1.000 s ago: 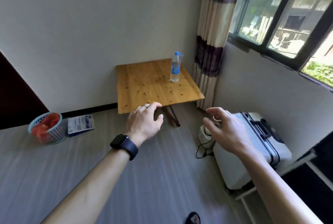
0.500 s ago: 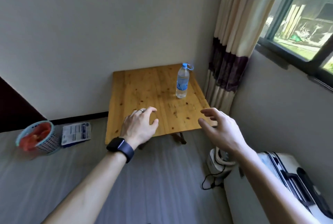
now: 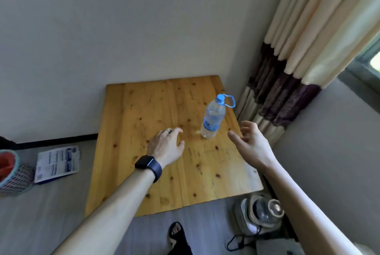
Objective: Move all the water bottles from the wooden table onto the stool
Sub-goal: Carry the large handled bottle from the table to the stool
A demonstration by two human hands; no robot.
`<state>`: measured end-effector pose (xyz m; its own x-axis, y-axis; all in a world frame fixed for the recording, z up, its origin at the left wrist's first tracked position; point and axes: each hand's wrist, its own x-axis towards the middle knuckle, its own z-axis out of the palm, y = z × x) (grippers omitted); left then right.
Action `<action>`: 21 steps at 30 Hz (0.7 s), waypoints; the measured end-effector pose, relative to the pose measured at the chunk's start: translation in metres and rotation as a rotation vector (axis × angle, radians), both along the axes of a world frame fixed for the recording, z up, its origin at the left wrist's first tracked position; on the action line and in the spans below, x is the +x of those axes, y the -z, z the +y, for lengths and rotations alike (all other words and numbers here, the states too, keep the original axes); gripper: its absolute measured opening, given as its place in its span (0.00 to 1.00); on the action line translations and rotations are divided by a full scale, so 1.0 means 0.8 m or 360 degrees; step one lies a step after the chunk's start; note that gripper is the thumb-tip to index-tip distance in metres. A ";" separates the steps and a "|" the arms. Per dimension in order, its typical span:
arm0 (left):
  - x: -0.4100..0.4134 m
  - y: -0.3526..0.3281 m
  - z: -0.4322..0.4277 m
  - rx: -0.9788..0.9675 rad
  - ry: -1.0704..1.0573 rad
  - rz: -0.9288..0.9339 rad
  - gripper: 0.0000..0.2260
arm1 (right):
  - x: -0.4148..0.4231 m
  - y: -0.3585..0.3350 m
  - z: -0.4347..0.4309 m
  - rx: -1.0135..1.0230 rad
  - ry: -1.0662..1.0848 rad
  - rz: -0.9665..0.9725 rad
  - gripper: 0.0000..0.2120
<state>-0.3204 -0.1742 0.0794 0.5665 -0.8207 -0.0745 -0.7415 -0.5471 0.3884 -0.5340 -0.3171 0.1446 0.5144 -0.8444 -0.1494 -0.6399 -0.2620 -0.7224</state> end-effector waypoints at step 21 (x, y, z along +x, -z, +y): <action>0.046 0.321 -0.181 0.0854 -0.0010 0.0311 0.30 | 0.154 0.187 -0.213 0.0539 0.0548 -0.0579 0.27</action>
<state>-0.2835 -0.3188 -0.1773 0.5050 -0.6357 -0.5838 -0.6800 -0.7096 0.1845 -0.4106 -0.4876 -0.0052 0.2886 -0.9076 -0.3049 -0.3430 0.1993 -0.9179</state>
